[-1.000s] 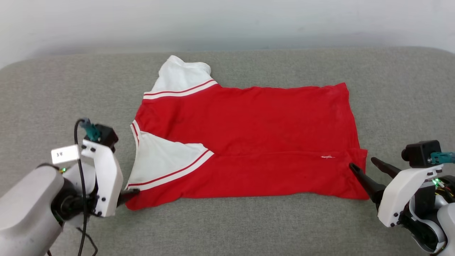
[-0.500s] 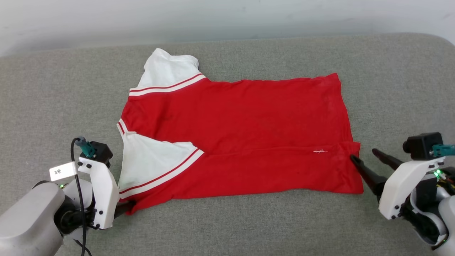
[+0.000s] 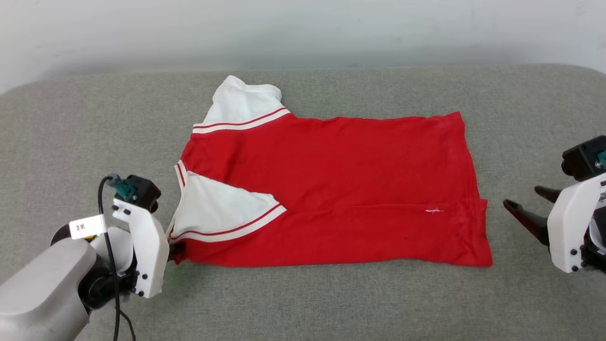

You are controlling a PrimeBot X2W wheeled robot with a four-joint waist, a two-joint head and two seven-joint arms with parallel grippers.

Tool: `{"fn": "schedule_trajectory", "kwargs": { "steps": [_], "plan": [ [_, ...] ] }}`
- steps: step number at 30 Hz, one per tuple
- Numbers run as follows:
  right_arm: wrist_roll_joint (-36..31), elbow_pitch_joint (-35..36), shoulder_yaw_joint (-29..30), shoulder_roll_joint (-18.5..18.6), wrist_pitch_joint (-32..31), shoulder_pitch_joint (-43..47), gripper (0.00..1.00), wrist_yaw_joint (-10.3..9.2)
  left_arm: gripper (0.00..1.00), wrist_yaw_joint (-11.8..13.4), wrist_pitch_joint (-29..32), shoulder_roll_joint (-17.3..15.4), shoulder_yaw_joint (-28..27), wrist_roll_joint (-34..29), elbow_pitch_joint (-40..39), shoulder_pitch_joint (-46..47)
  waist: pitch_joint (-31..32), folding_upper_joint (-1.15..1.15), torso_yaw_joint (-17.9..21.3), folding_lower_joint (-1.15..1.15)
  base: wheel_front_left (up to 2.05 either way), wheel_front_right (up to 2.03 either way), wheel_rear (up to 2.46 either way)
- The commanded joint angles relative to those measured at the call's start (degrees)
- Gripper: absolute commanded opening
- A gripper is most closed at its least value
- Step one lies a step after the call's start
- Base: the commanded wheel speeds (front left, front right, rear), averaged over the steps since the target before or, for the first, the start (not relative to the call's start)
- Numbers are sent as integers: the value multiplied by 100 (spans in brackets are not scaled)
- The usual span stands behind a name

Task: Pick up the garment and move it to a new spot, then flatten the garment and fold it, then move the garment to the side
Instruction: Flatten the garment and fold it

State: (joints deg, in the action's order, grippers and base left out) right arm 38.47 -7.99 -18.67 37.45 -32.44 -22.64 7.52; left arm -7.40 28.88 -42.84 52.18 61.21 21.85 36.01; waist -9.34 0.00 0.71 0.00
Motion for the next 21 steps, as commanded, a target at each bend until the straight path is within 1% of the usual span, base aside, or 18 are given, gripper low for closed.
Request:
{"fn": "schedule_trajectory", "kwargs": {
  "steps": [1,4,7,8,10,11,14,15,19,20,21],
  "plan": [
    [138,87,-85,150,-478,-97,100,-7,0,-2,-78,-59,18,-25,-153,125,-3,0,-56,0,0,0,0],
    [303,156,-209,269,-1129,-172,100,-7,0,-3,-139,-115,33,-85,-324,176,-63,0,-109,0,0,0,0],
    [324,81,-295,278,-1518,-213,100,-7,0,-3,-185,-102,24,-133,-481,255,-157,0,-177,0,0,0,0],
    [324,81,-295,278,-1518,-213,100,-7,0,-3,-185,-102,24,-133,-481,255,-157,0,-177,0,0,0,0],
    [288,-28,-356,158,-1607,-186,100,-7,0,9,-192,-81,31,-169,-542,284,-237,0,-217,0,0,0,0],
    [219,-247,-408,-24,-1594,-168,100,-6,0,34,-225,-53,35,-236,-627,355,-368,0,-275,0,0,0,0],
    [53,-554,-513,-204,-1504,-158,100,-7,0,42,-245,-40,29,-275,-662,400,-496,0,-319,0,0,0,0],
    [-53,-825,-648,-327,-1432,-85,100,-6,0,57,-275,-36,27,-300,-669,424,-564,0,-335,0,0,0,0],
    [-5,-1277,-1011,-575,-1300,149,100,-4,0,68,-314,-20,27,-297,-631,415,-642,0,-359,0,0,0,0],
    [-5,-1277,-1011,-575,-1300,149,100,-4,0,68,-314,-20,27,-297,-631,415,-642,0,-359,0,0,0,0],
    [71,-1404,-1082,-663,-1136,159,100,-3,0,64,-339,-32,23,-284,-615,376,-647,0,-345,0,0,0,0]
  ]
}}
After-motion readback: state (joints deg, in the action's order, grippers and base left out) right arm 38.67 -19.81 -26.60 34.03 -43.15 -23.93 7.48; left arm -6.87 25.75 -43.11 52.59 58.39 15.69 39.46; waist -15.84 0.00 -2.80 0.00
